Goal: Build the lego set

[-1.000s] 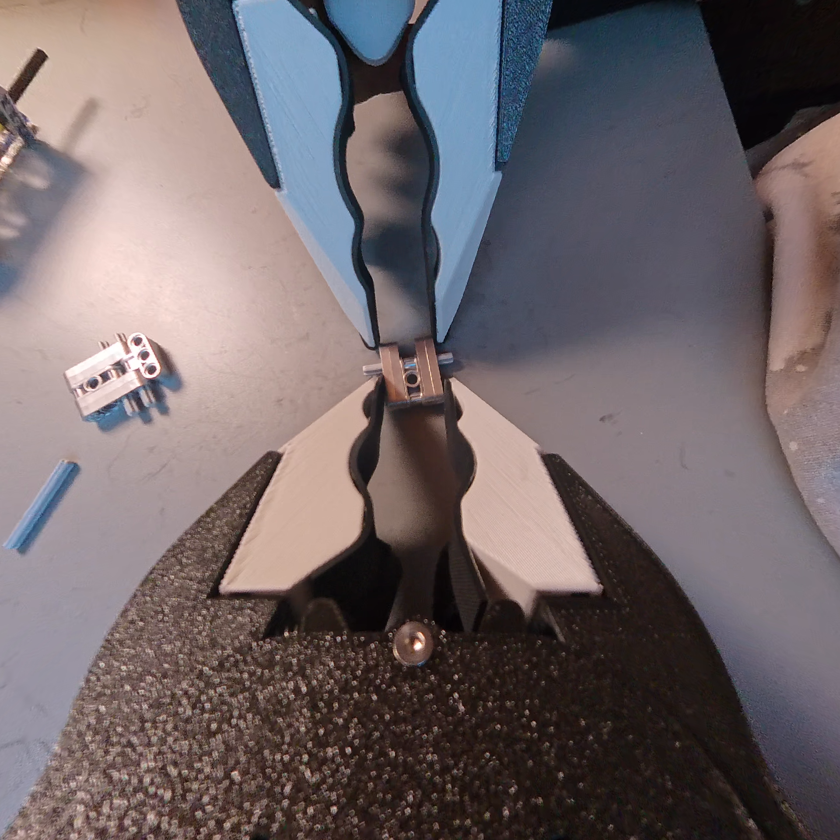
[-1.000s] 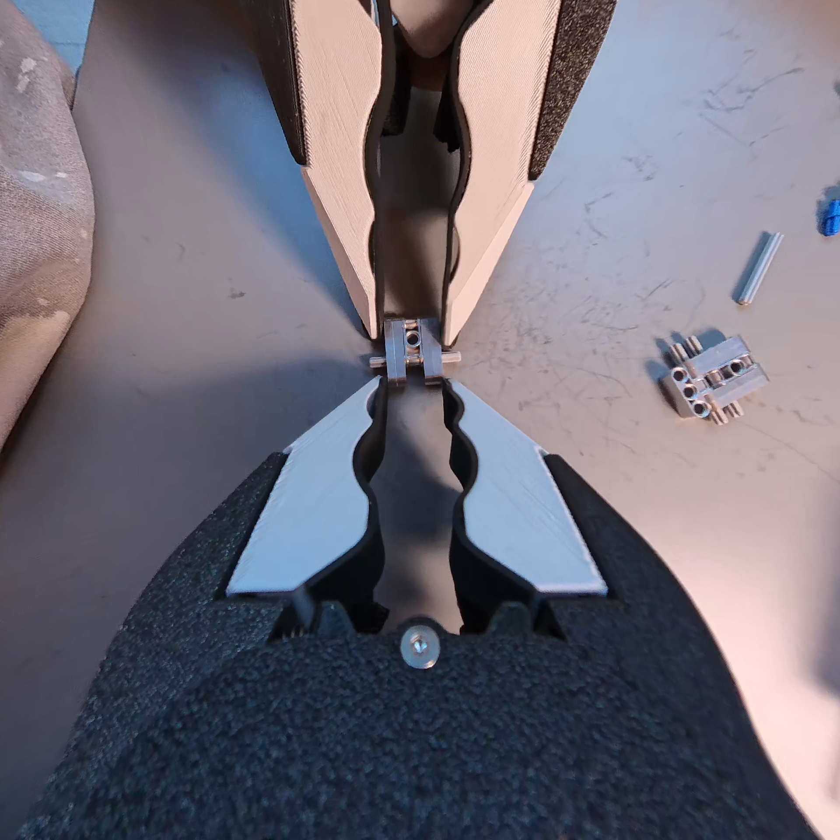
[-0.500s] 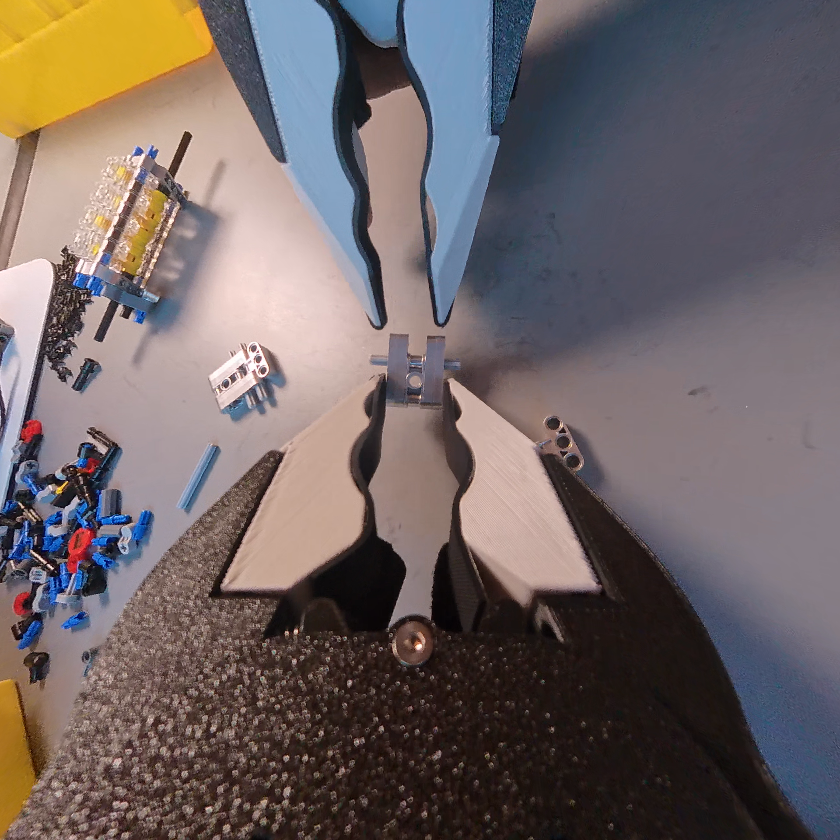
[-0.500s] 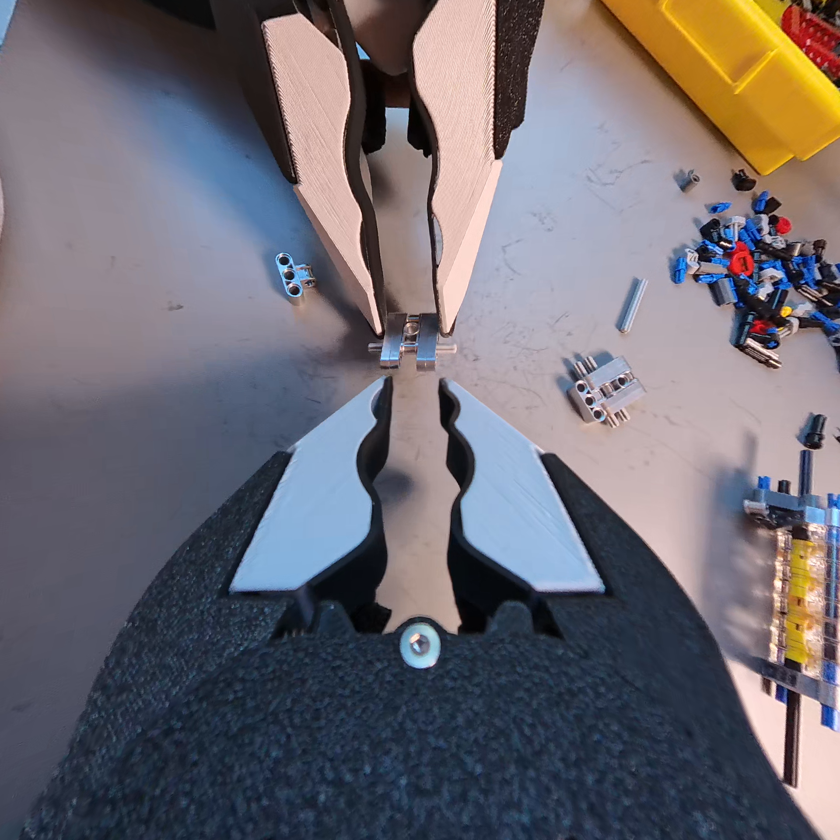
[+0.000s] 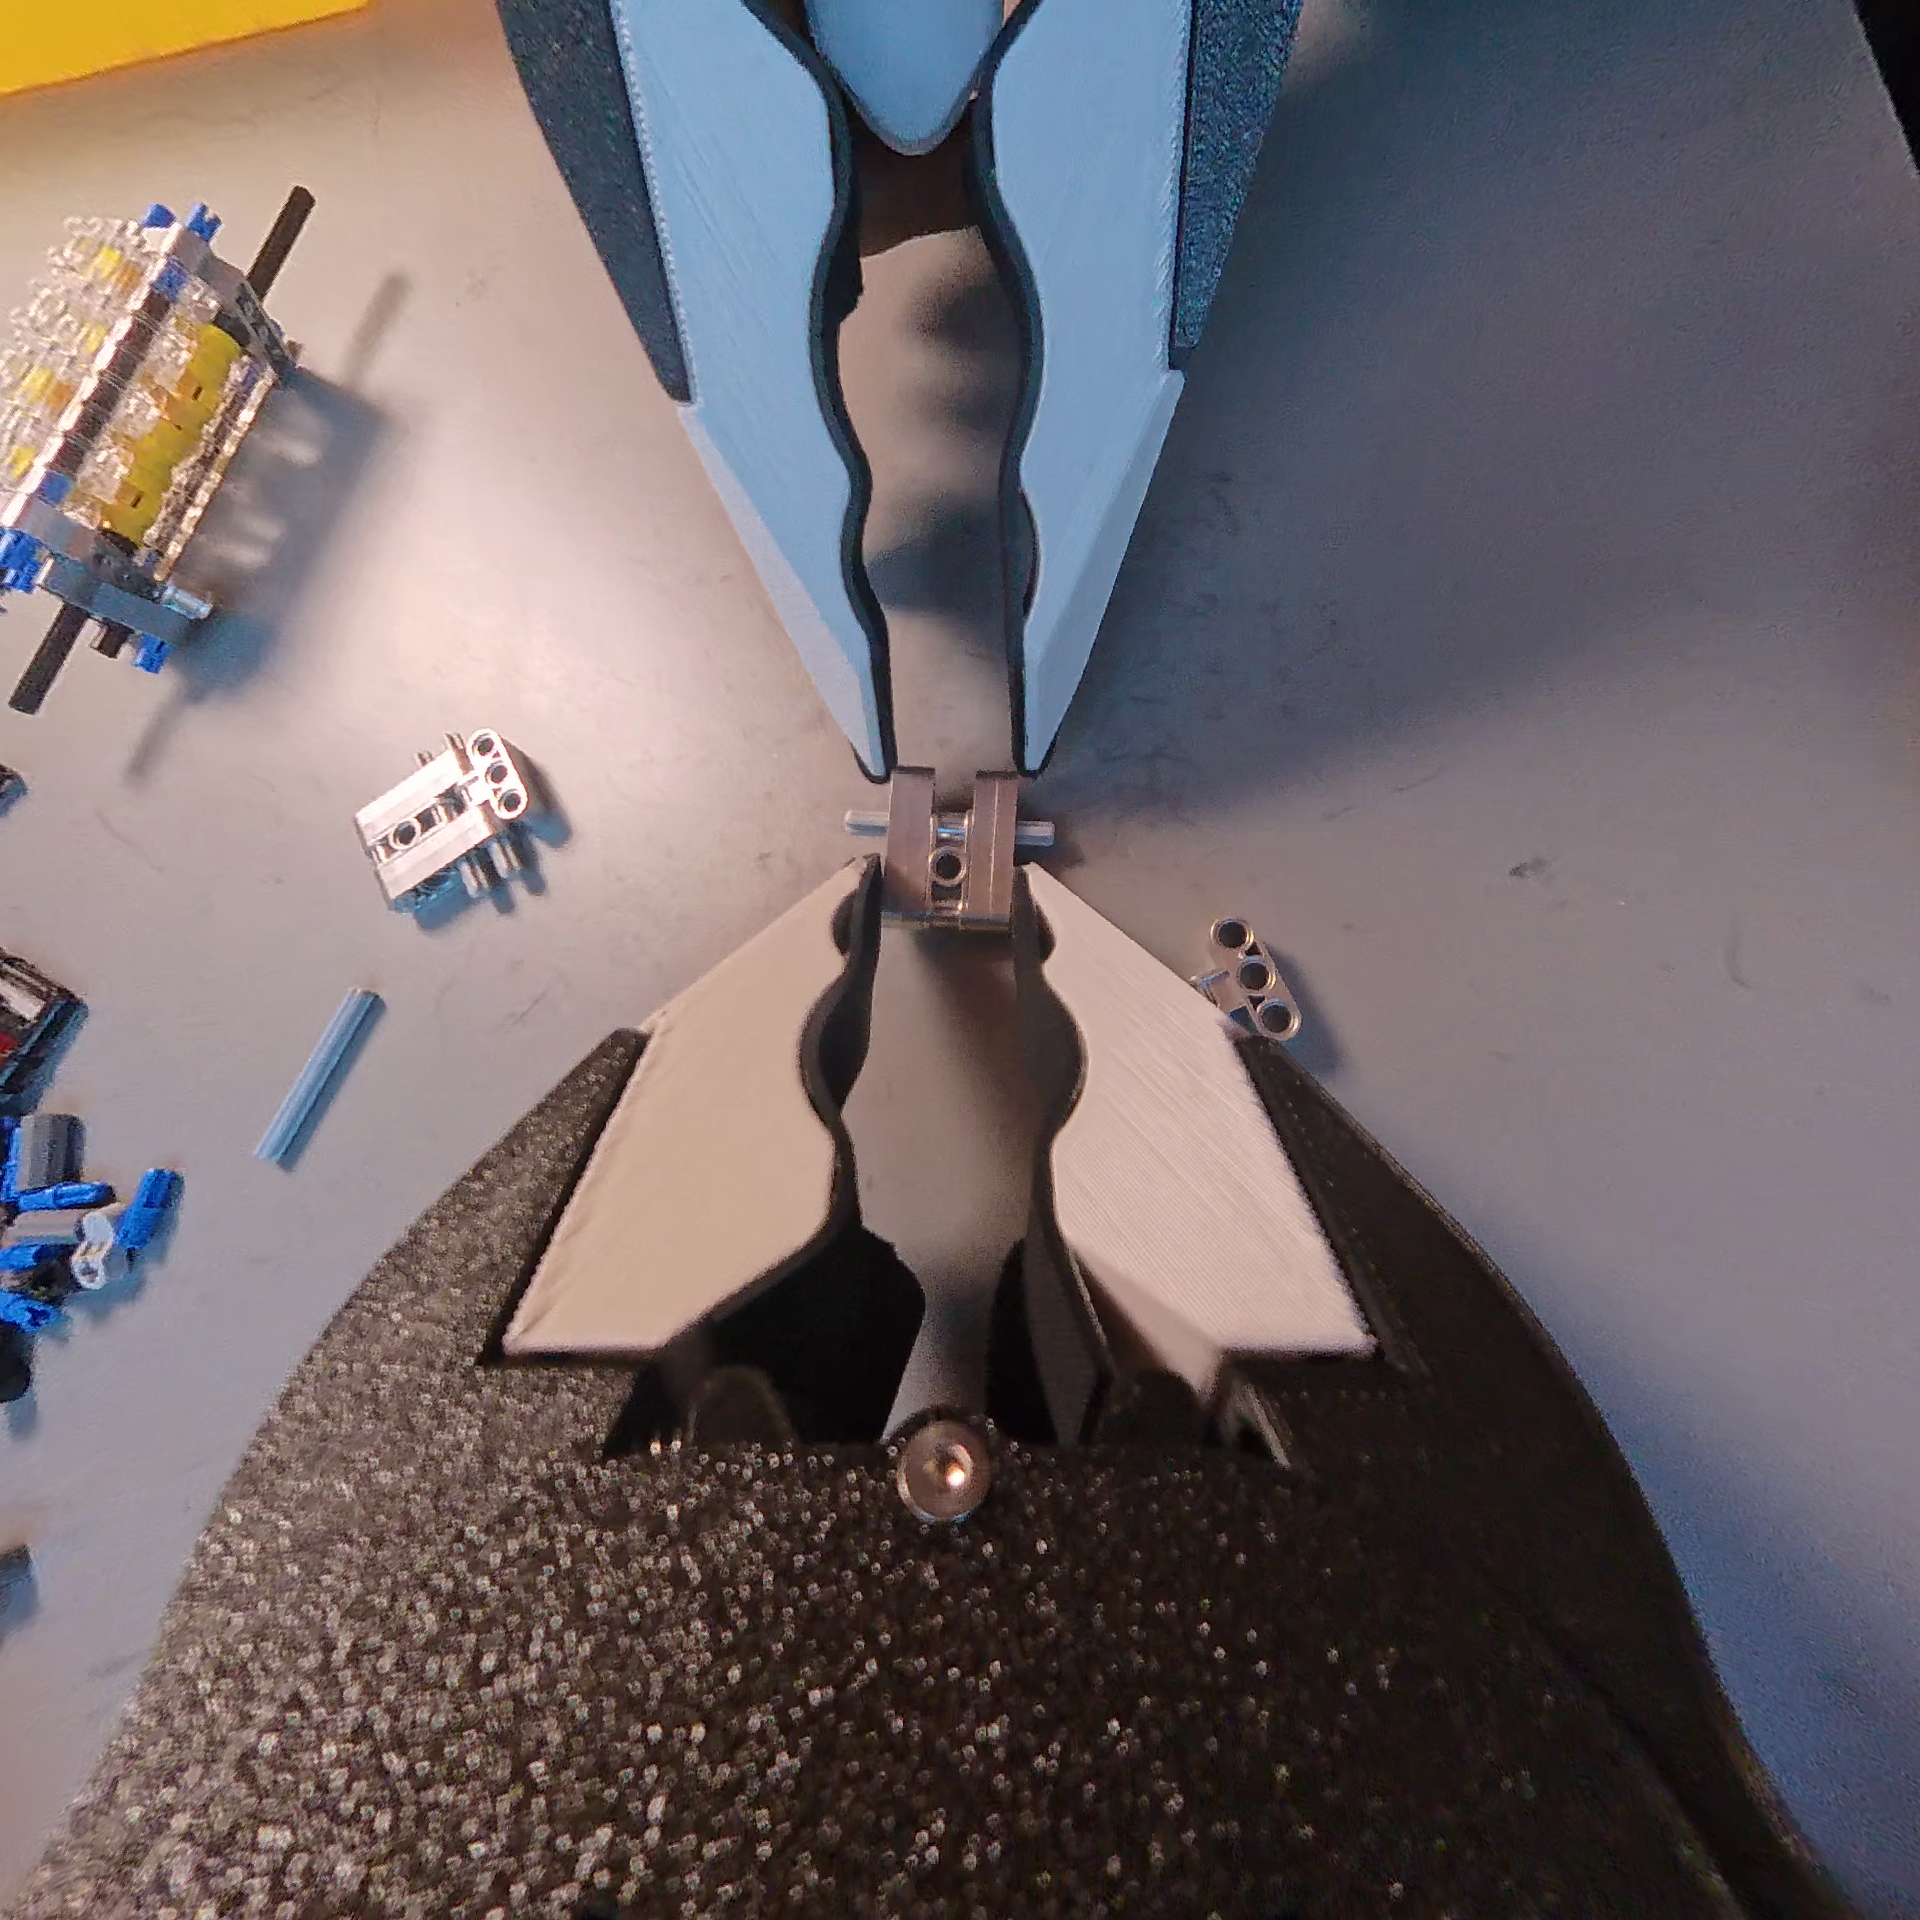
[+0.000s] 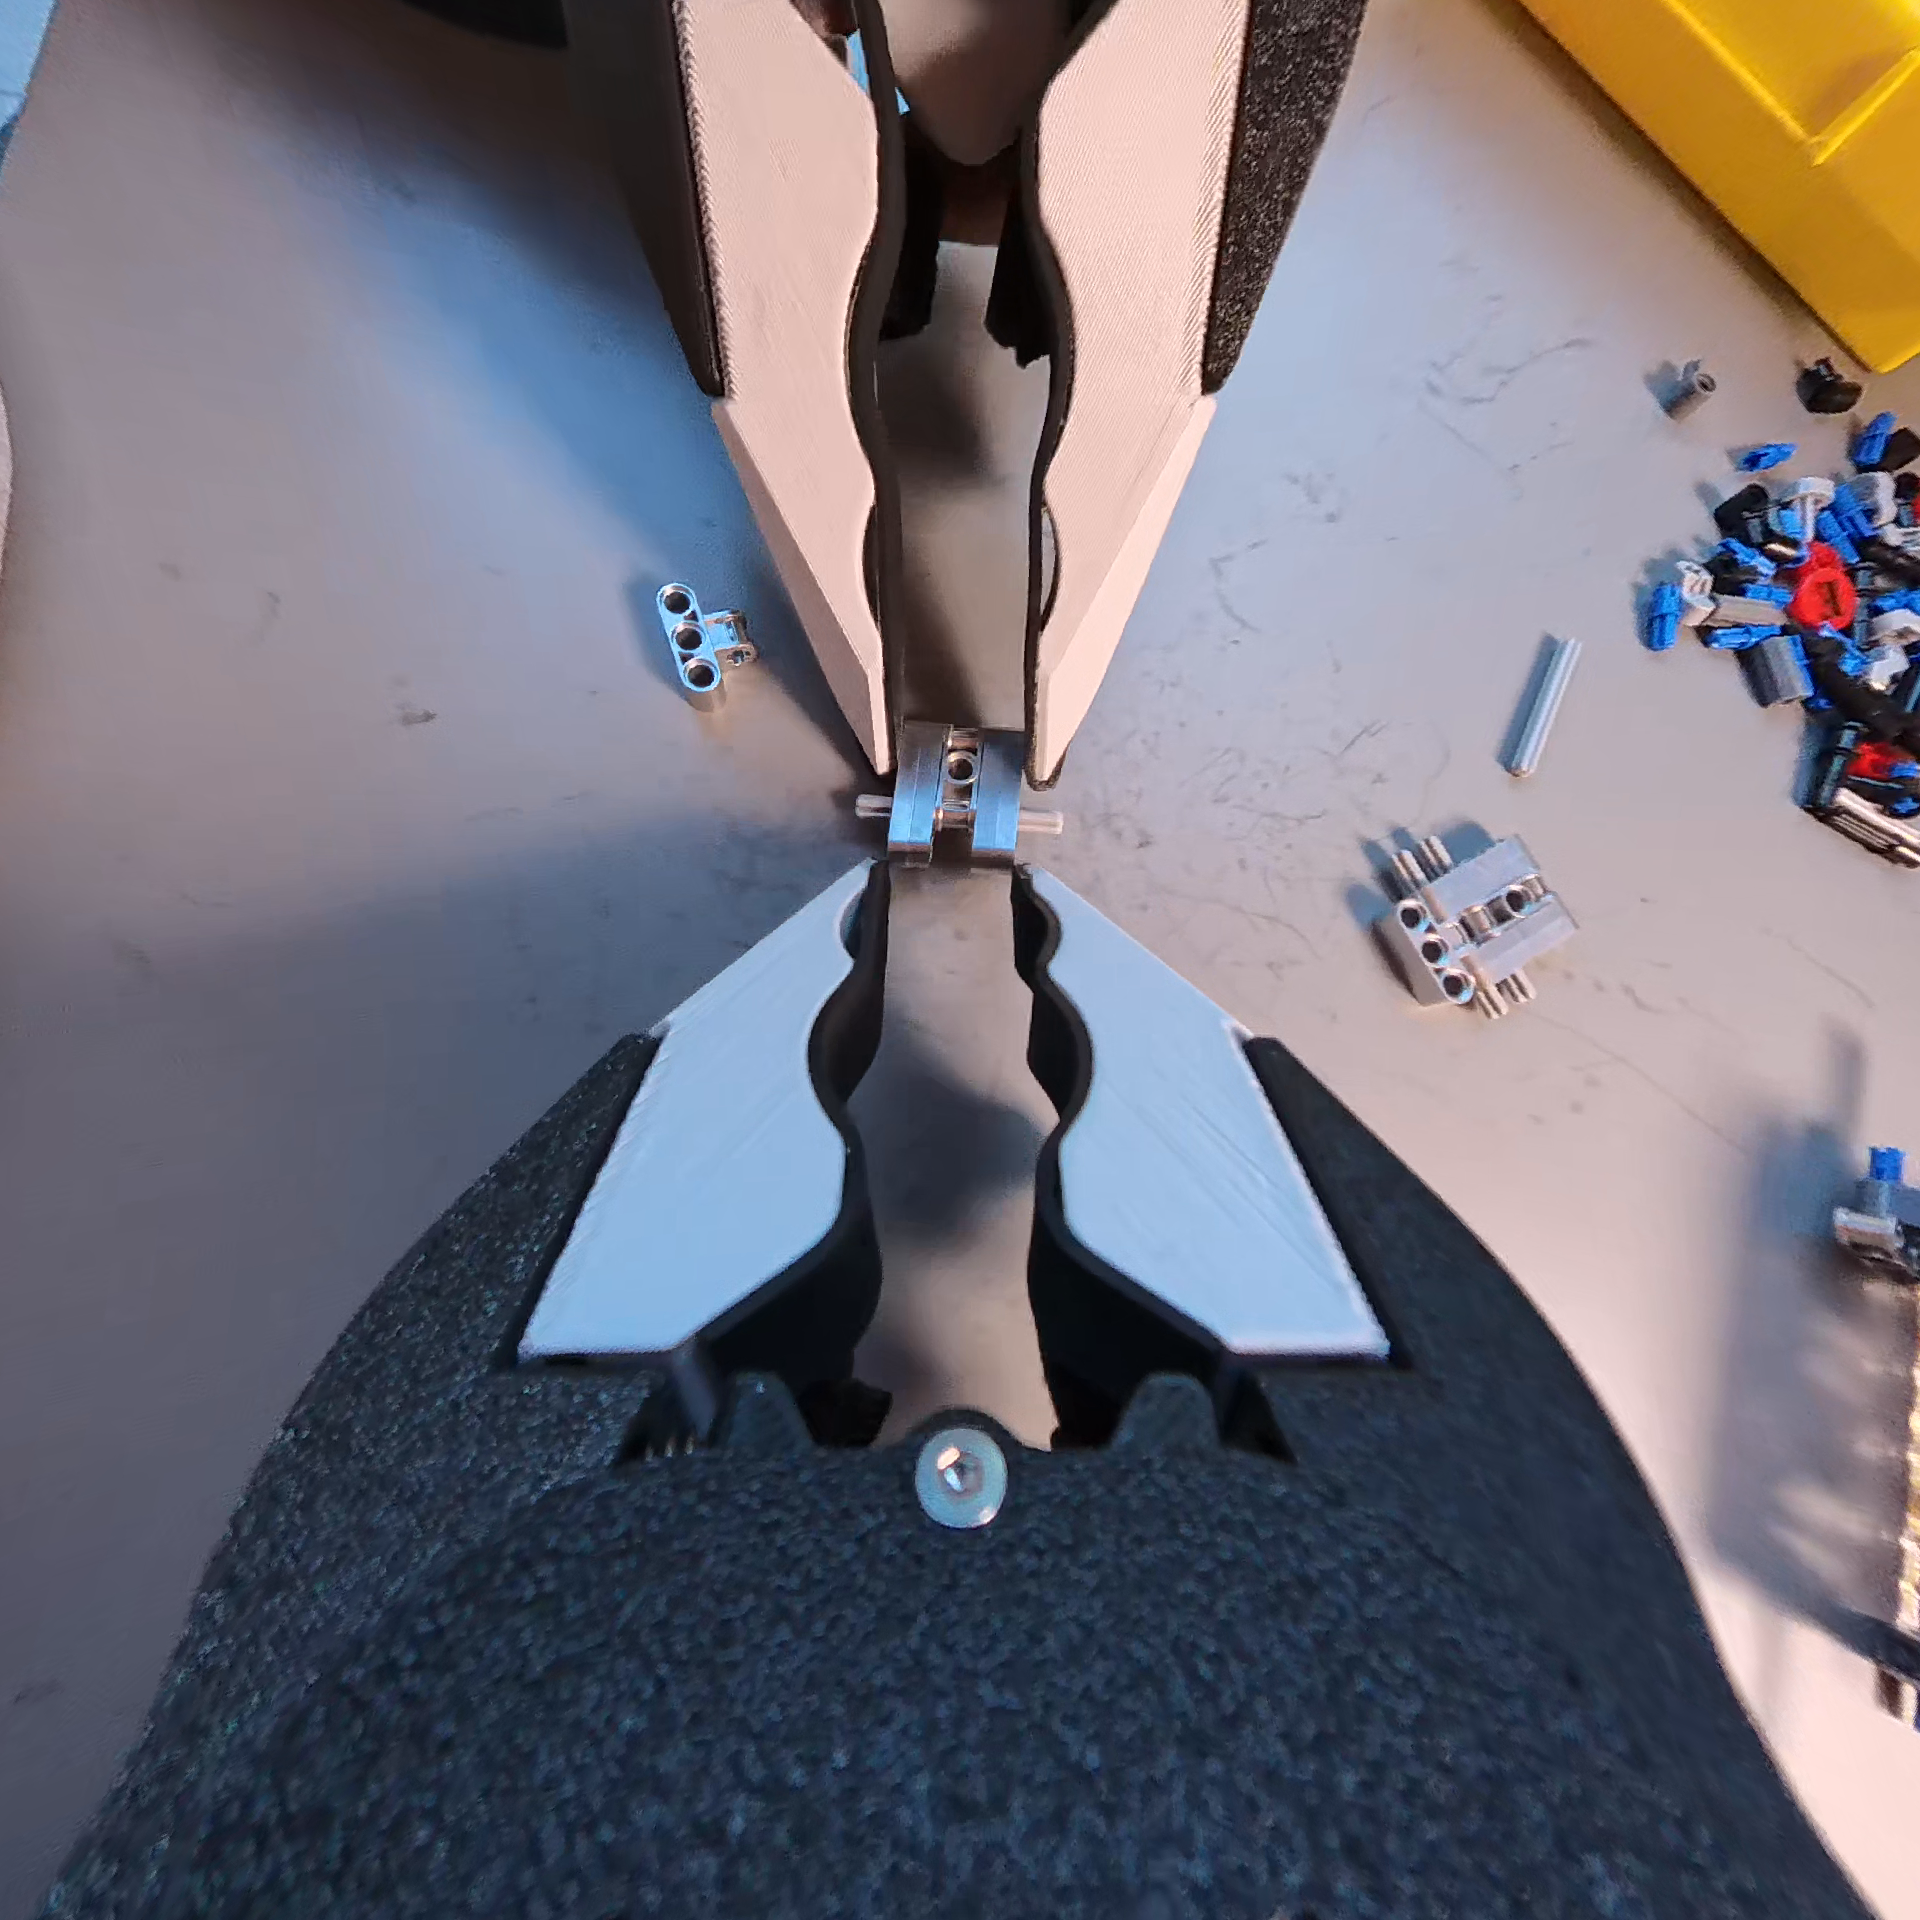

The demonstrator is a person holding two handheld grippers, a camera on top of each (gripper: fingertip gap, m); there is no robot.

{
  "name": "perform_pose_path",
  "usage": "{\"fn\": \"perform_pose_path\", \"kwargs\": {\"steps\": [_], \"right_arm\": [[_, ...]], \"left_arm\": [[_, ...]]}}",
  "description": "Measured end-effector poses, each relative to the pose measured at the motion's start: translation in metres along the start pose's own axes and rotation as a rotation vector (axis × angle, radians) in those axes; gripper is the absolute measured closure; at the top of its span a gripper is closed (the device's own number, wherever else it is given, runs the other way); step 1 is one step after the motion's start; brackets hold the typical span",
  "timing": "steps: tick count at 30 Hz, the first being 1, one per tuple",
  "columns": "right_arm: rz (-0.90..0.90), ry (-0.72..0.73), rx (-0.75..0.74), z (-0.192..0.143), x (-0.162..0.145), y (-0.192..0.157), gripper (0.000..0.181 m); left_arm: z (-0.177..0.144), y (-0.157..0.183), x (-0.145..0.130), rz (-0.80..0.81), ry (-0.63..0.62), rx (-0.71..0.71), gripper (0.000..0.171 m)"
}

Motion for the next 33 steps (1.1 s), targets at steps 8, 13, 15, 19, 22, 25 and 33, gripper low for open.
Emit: {"fn": "perform_pose_path", "kwargs": {"steps": [8,13,15,19,22,25,33], "right_arm": [[-0.005,-0.009,0.036,0.001,-0.001,-0.004,0.168],[-0.004,-0.001,0.025,-0.003,0.0,-0.002,0.167],[0.019,0.024,0.014,-0.006,0.001,0.002,0.167],[0.066,0.111,0.047,-0.013,0.006,0.005,0.163],[0.05,0.161,0.137,-0.011,0.017,-0.01,0.158],[-0.01,0.116,0.173,0.002,0.024,-0.028,0.157],[-0.098,0.036,0.154,0.02,0.032,-0.046,0.176]], "left_arm": [[-0.009,-0.005,-0.008,-0.021,0.031,-0.043,0.15],[-0.025,-0.014,-0.012,-0.046,0.05,0.006,0.151],[-0.032,-0.016,-0.012,-0.073,0.086,-0.011,0.152],[-0.044,-0.019,-0.012,-0.116,0.153,-0.015,0.152],[-0.048,-0.023,-0.01,-0.136,0.189,0.014,0.152],[-0.048,-0.026,-0.011,-0.161,0.203,0.021,0.152],[-0.036,-0.025,-0.015,-0.181,0.185,-0.028,0.152]]}}
Point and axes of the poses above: each gripper's, where its closed fingertips meet, z out along the fingers, x out of its top, y = z × x across the jaws, the point moved 8 cm from there along -z, back along the fingers, and after that the axes turned 10 degrees about -x, right-handed, at the moved point
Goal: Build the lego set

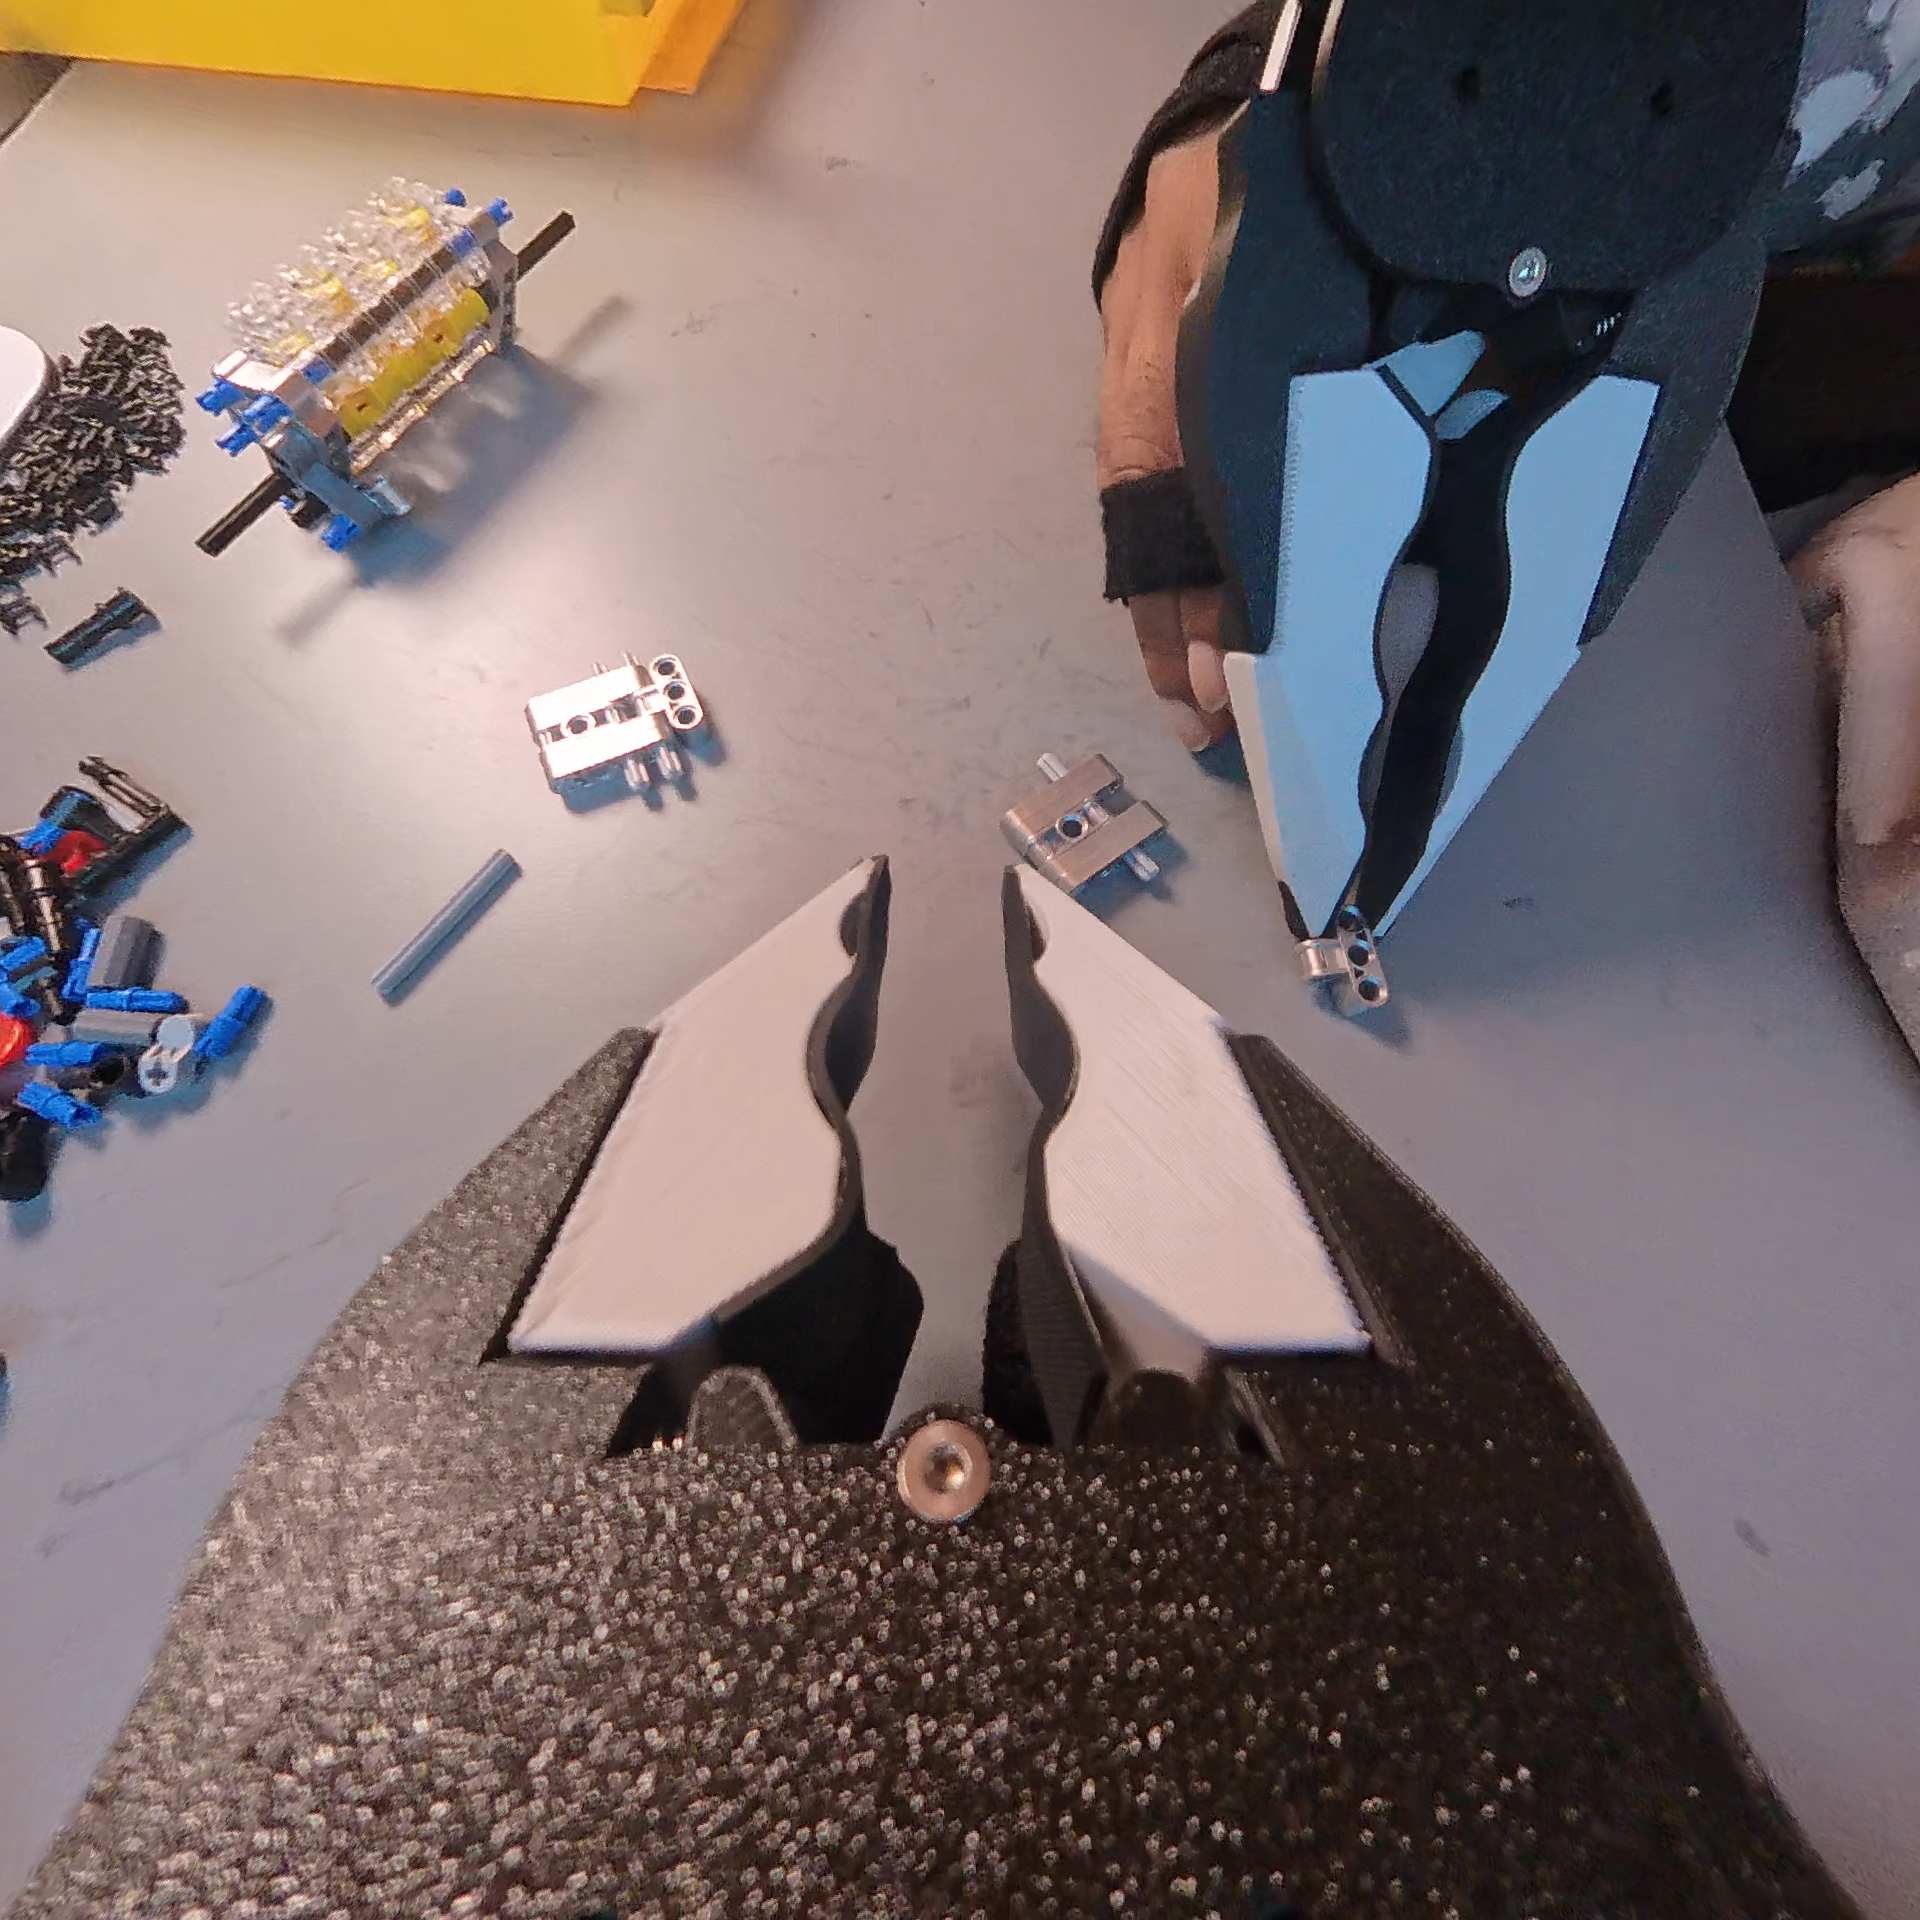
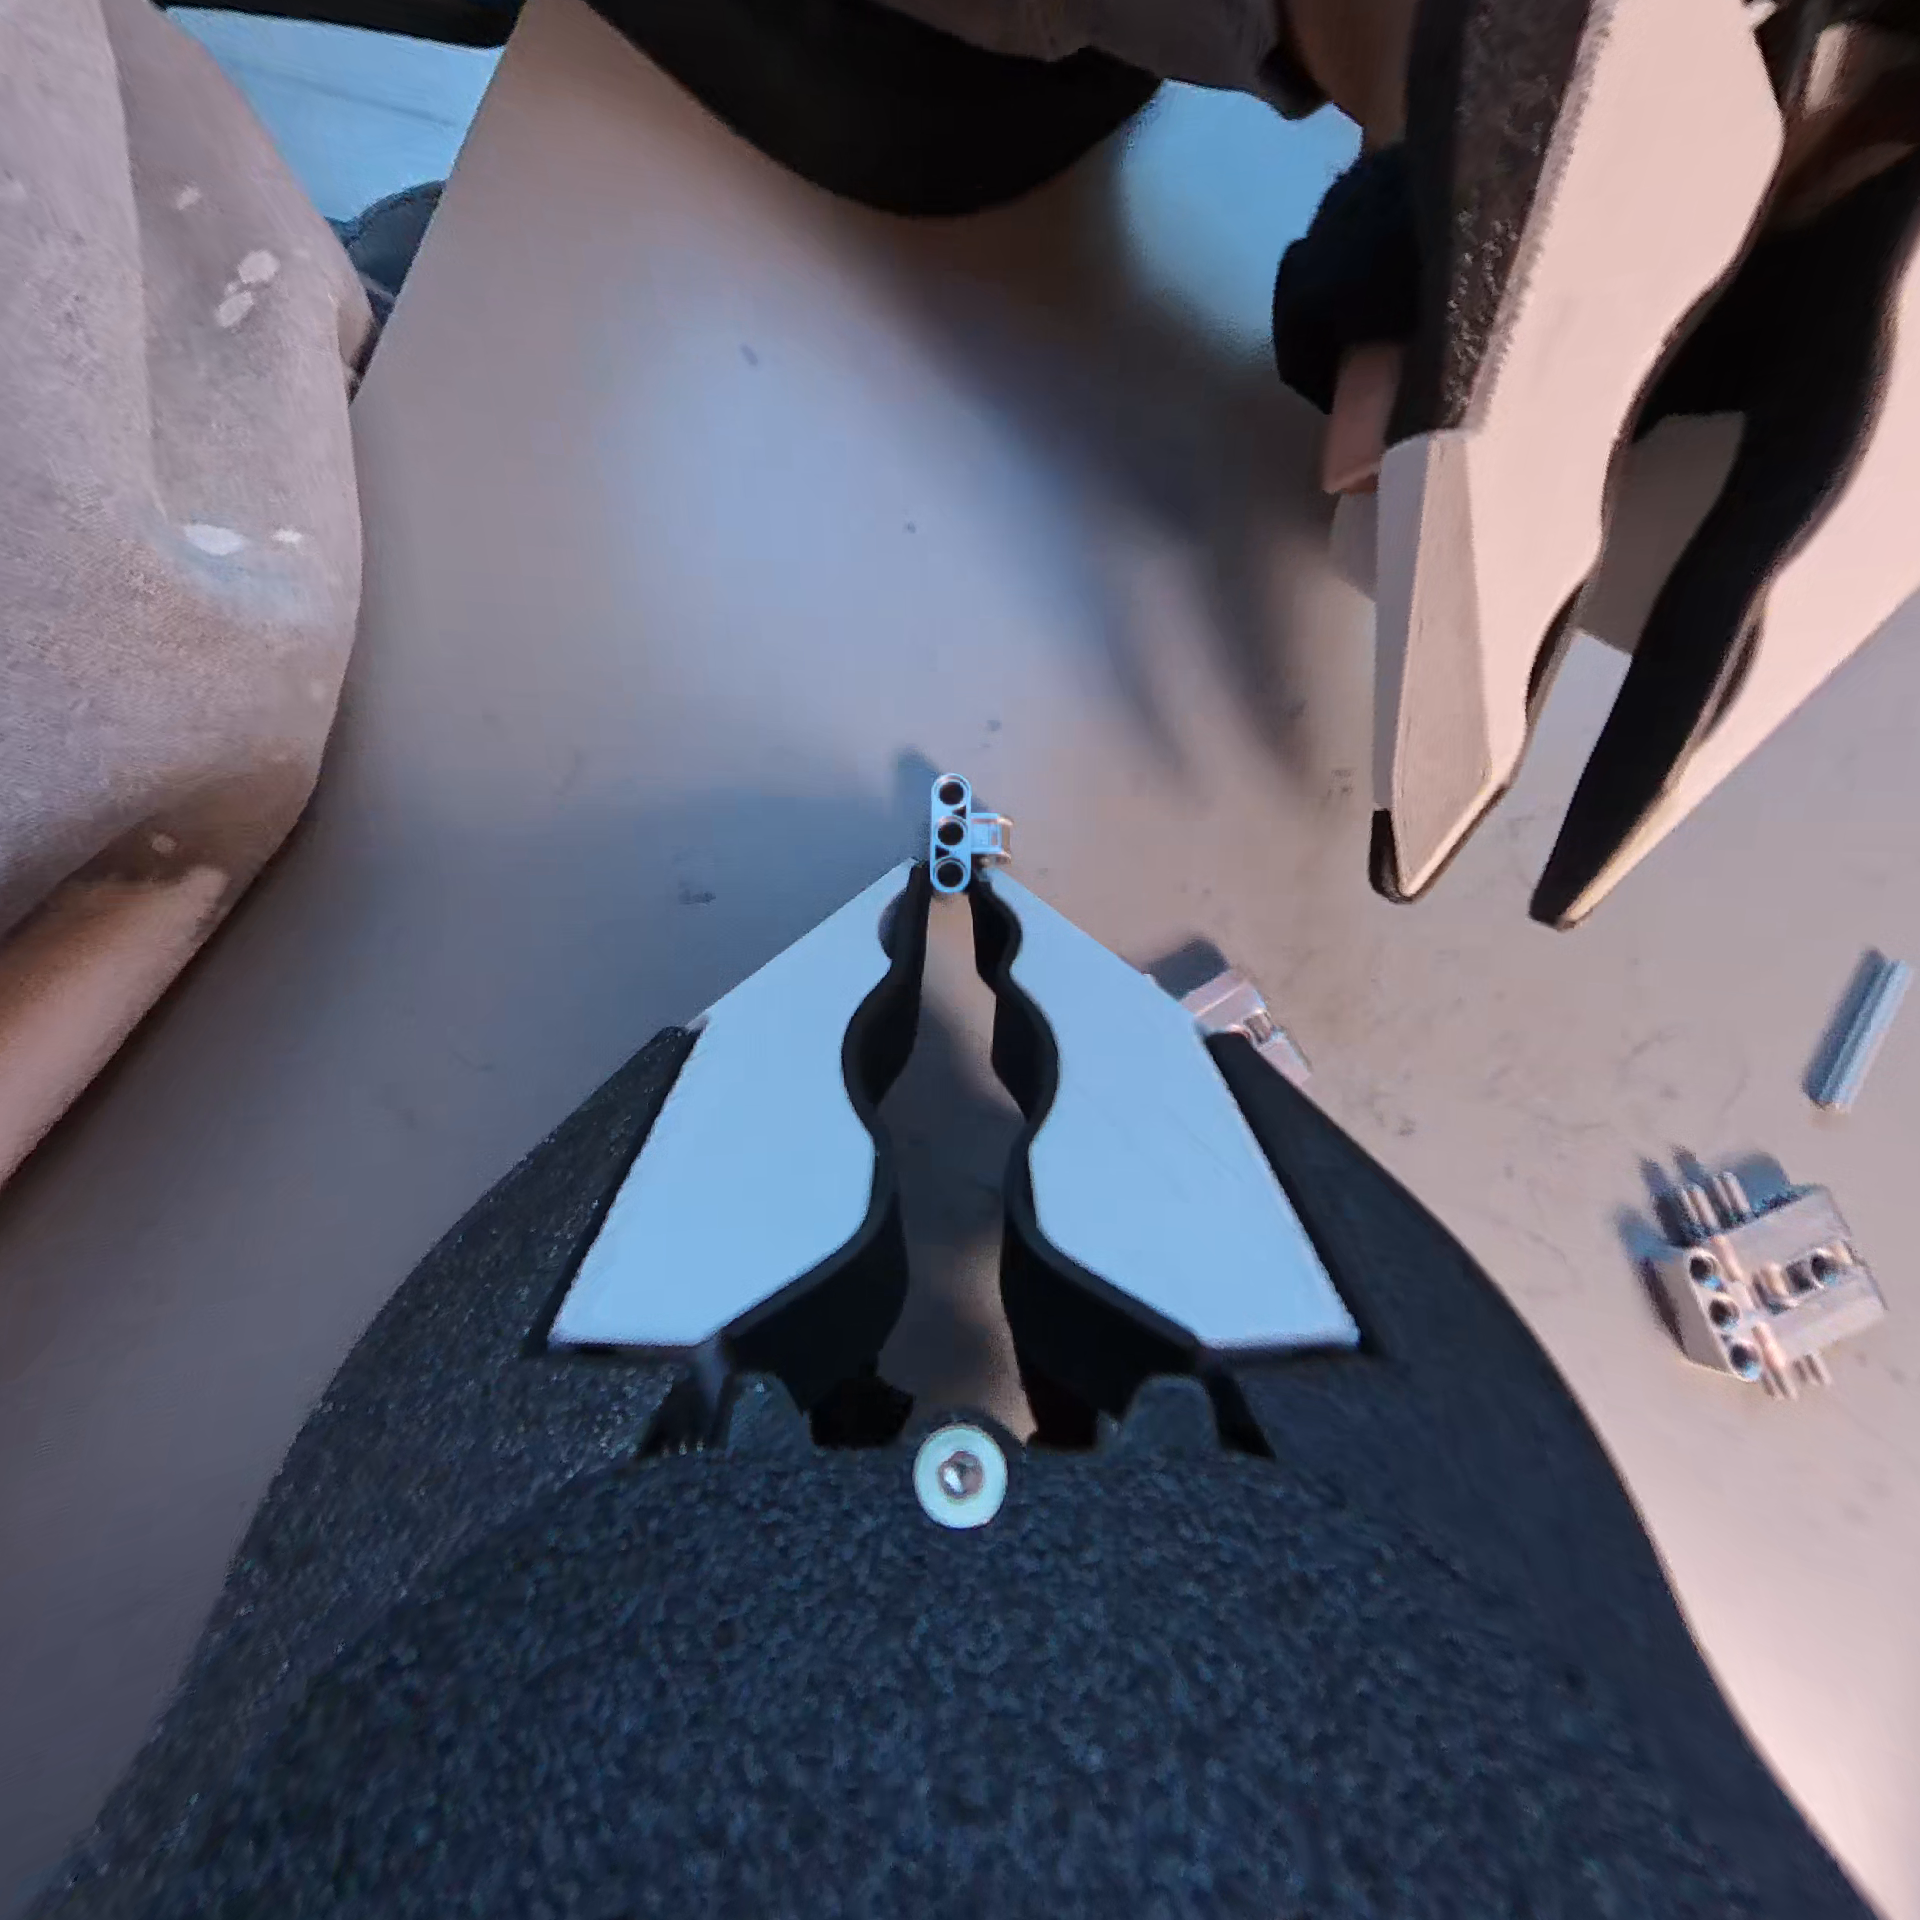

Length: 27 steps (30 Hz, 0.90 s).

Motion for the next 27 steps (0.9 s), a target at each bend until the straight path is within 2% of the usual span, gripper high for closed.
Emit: {"fn": "perform_pose_path", "kwargs": {"steps": [5,10,13,21,27], "right_arm": [[0.009,-0.012,0.075,-0.018,-0.01,0.002,0.176],[0.07,-0.014,-0.028,-0.039,-0.027,0.028,0.176],[0.057,-0.011,-0.049,-0.04,-0.029,0.03,0.175],[0.072,-0.021,0.022,-0.039,-0.033,0.03,0.175],[0.082,-0.038,0.006,-0.042,-0.039,0.032,0.175]], "left_arm": [[0.011,0.007,-0.001,0.009,-0.031,-0.048,0.152],[0.027,0.016,-0.004,0.01,-0.09,-0.115,0.151],[0.036,0.018,-0.004,0.03,-0.121,-0.129,0.152],[0.04,0.011,0.0,0.076,-0.129,-0.219,0.159],[0.037,0.001,-0.001,0.074,-0.121,-0.153,0.156]]}}
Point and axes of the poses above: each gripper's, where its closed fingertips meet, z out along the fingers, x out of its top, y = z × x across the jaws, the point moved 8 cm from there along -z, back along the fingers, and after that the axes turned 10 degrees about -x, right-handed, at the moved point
